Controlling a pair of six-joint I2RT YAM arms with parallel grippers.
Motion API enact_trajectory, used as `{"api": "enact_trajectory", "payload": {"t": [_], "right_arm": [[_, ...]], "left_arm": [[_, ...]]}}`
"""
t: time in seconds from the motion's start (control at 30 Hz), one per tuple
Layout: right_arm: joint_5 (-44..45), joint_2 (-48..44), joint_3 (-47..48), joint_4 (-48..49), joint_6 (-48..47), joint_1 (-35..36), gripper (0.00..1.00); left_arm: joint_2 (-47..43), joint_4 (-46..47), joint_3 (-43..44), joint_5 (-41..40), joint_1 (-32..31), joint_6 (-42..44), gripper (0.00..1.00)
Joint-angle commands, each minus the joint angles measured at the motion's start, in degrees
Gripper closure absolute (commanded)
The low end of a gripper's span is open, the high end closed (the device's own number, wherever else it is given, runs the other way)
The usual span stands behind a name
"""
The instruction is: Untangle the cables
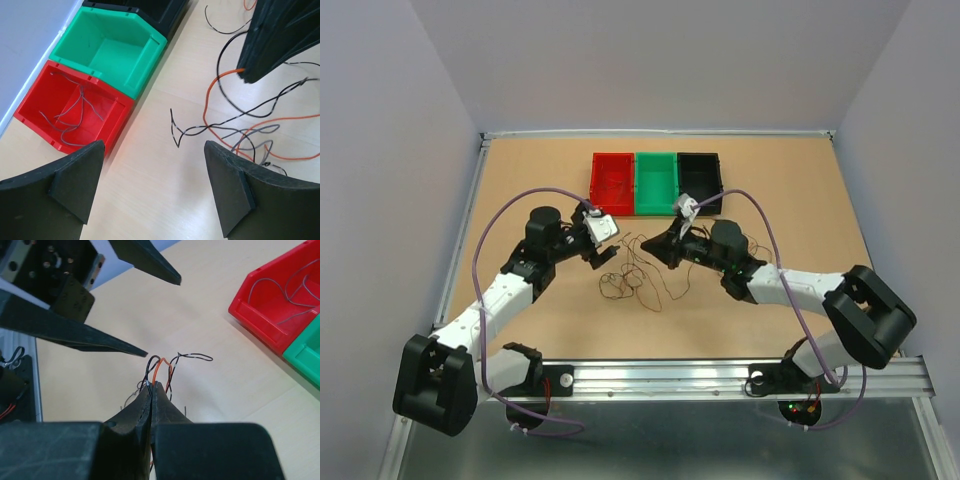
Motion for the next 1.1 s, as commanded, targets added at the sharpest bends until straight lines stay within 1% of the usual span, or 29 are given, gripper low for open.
{"api": "enact_trajectory", "payload": {"t": [0.0, 0.23, 0.4, 0.53, 0.73, 0.93, 0.97, 1.0, 1.07], "right_arm": [[-3.6, -5.1, -3.2, 3.7, -1.6, 0.5, 0.99], [-7.1, -12.1, -6.8, 4.4, -0.9, 0.9, 0.99], [-7.1, -15.5, -8.6, 4.7, -0.1, 1.0, 0.99], [-7.1, -16.1, -9.1, 4.8, 0.2, 1.0, 0.99], [-6.8, -16.0, -9.0, 5.1, 0.6, 1.0, 0.99], [-6.3, -16.3, -9.4, 5.2, 0.7, 1.0, 0.99], [-6.0, -16.4, -9.5, 5.2, 0.7, 1.0, 0.99], [-5.9, -16.5, -9.7, 5.2, 0.7, 1.0, 0.99], [-5.6, -16.8, -9.9, 5.2, 0.7, 1.0, 0.99]], "left_arm": [[-2.4, 1.8, -1.1, 4.2, 0.1, 1.3, 0.06], [-2.1, 0.0, -1.0, 9.3, 0.0, 3.5, 0.05], [-1.2, -1.1, -0.7, 12.1, -0.1, 5.5, 0.06], [-1.2, -1.1, -2.1, 13.2, -1.4, 8.6, 0.05], [-1.0, -2.6, -2.3, 13.6, -3.7, 10.4, 0.05], [-1.9, -9.0, -2.2, 15.7, -4.5, 17.6, 0.05], [-2.2, -11.2, -2.0, 16.1, -4.5, 18.8, 0.05], [-2.7, -12.1, -2.2, 16.7, -4.7, 21.0, 0.05], [-3.3, -13.4, -2.4, 16.7, -4.9, 22.8, 0.06]]}}
